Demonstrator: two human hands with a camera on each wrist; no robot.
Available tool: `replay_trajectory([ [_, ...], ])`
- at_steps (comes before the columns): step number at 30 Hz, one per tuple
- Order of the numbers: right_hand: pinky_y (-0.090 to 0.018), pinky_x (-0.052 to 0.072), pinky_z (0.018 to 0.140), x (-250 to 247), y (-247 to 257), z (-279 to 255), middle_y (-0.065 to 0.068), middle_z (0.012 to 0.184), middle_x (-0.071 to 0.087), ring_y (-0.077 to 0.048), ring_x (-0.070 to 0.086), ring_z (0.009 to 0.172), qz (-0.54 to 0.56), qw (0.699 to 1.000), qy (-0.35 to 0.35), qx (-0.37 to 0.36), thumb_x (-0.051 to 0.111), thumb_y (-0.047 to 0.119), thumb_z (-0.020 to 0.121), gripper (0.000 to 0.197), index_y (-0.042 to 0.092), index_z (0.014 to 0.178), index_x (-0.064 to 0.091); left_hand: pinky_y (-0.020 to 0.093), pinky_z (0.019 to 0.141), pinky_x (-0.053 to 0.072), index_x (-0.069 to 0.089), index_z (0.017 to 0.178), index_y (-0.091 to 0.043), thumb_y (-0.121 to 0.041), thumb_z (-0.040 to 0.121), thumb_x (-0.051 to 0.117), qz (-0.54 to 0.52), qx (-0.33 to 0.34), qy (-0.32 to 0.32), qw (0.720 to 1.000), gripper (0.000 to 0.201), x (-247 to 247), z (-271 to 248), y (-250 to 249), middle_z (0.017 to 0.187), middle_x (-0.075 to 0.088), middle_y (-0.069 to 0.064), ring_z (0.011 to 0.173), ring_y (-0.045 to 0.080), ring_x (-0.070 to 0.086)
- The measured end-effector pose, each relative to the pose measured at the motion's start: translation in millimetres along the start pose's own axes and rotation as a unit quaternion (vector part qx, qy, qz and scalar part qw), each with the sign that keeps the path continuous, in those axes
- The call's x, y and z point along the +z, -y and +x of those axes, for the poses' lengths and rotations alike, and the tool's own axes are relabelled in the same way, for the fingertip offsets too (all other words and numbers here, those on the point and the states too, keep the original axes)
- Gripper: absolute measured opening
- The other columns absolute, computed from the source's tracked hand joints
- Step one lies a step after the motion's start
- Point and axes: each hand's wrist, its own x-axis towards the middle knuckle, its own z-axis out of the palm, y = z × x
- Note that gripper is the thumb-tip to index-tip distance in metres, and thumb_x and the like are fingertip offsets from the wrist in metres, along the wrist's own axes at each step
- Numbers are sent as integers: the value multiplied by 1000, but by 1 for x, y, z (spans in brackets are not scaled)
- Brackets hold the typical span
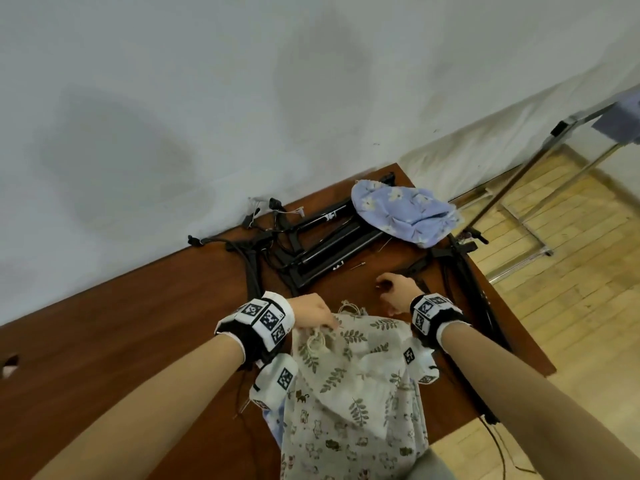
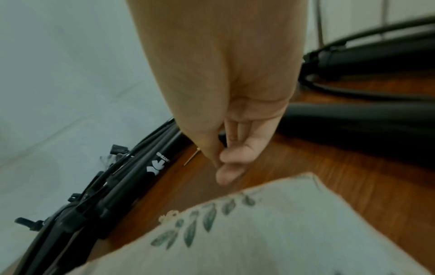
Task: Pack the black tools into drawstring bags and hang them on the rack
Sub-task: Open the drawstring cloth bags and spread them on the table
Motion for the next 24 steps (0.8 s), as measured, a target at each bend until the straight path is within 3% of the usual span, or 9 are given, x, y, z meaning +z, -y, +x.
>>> replay_trajectory([
  [2, -34, 59, 67, 10, -2, 12, -15, 121, 61, -27, 67, 77, -46, 998, -24, -29, 53, 8, 95, 41, 18, 135, 49, 27, 56, 38, 64, 83, -12, -34, 92, 58, -18, 3, 20, 1000, 24, -5, 4, 2, 62, 45, 1, 61, 21, 45],
  [5, -35, 50, 68, 21, -3, 25, -17, 111, 62, -30, 63, 85, -182, 980, -51, -66, 42, 4, 98, 43, 8, 140, 38, 29, 60, 45, 60, 80, -15, -29, 93, 55, -33, -12, 36, 999, 20, -11, 11, 7, 77, 49, 10, 71, 24, 49],
  [8, -40, 48, 77, 26, -5, 31, -20, 112, 62, -36, 62, 99, -261, 962, -55, -63, 42, -2, 95, 41, -2, 136, 35, 28, 59, 49, 58, 75, -14, -26, 93, 53, -16, -21, 27, 999, 22, -14, 18, 8, 76, 50, 9, 70, 23, 50],
  [11, -40, 50, 81, 20, -6, 36, -20, 118, 61, -36, 61, 104, -252, 966, -10, -50, 47, 5, 95, 37, -2, 131, 40, 27, 58, 51, 55, 71, -16, -21, 94, 52, -2, -10, 20, 1000, 24, -17, 18, 7, 73, 50, 6, 68, 20, 51],
  [14, -38, 49, 85, 10, 9, 28, -14, 120, 60, -32, 59, 106, -161, 985, 47, -35, 46, 16, 98, 27, 4, 122, 47, 33, 66, 56, 58, 80, -20, -22, 94, 54, 6, 12, 4, 1000, 15, -20, 12, 6, 87, 57, 7, 79, 22, 59],
  [17, -30, 44, 76, -2, 39, 0, -8, 101, 61, -22, 57, 87, 29, 995, 20, -89, 45, 22, 101, 15, 10, 109, 49, 38, 69, 56, 58, 81, -22, -22, 93, 55, 27, 50, -32, 998, 13, -26, 6, 2, 82, 59, 3, 78, 22, 60],
  [20, -23, 39, 60, -9, 72, -49, -1, 81, 53, -12, 46, 67, 253, 954, 56, -149, 41, 15, 102, 8, 16, 95, 44, 36, 65, 51, 57, 82, -19, -16, 92, 56, 48, 87, -87, 991, 11, -31, -6, -5, 65, 51, -3, 65, 16, 53],
  [23, -24, 44, 65, 0, 87, -94, -4, 83, 54, -16, 51, 72, 372, 903, 130, -173, 37, 7, 103, 15, 13, 91, 42, 22, 51, 43, 56, 86, -12, -9, 89, 58, 25, 129, -122, 984, 5, -32, -23, -12, 59, 47, 0, 50, 8, 45],
  [24, -25, 47, 69, 5, 87, -105, -7, 87, 57, -18, 55, 76, 382, 896, 131, -182, 36, 7, 104, 13, 11, 92, 41, 22, 51, 41, 55, 84, -12, -7, 88, 59, 30, 147, -133, 980, 8, -33, -29, -13, 60, 49, 1, 49, 9, 44],
])
